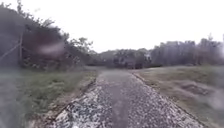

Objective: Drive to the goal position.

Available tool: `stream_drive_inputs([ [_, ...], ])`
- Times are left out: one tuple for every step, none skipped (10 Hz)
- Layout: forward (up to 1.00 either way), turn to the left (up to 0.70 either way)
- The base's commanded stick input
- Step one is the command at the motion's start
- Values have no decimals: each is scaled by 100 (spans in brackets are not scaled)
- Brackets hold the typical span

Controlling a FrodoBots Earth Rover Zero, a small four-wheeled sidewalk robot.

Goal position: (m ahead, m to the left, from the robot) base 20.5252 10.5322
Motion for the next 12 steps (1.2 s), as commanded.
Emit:
stream_drive_inputs([
  [70,0],
  [70,0],
  [70,0],
  [70,-1],
  [70,-3],
  [70,-11],
  [70,-14],
  [70,-14],
  [70,-14],
  [70,-14],
  [70,-14],
  [70,-14],
])
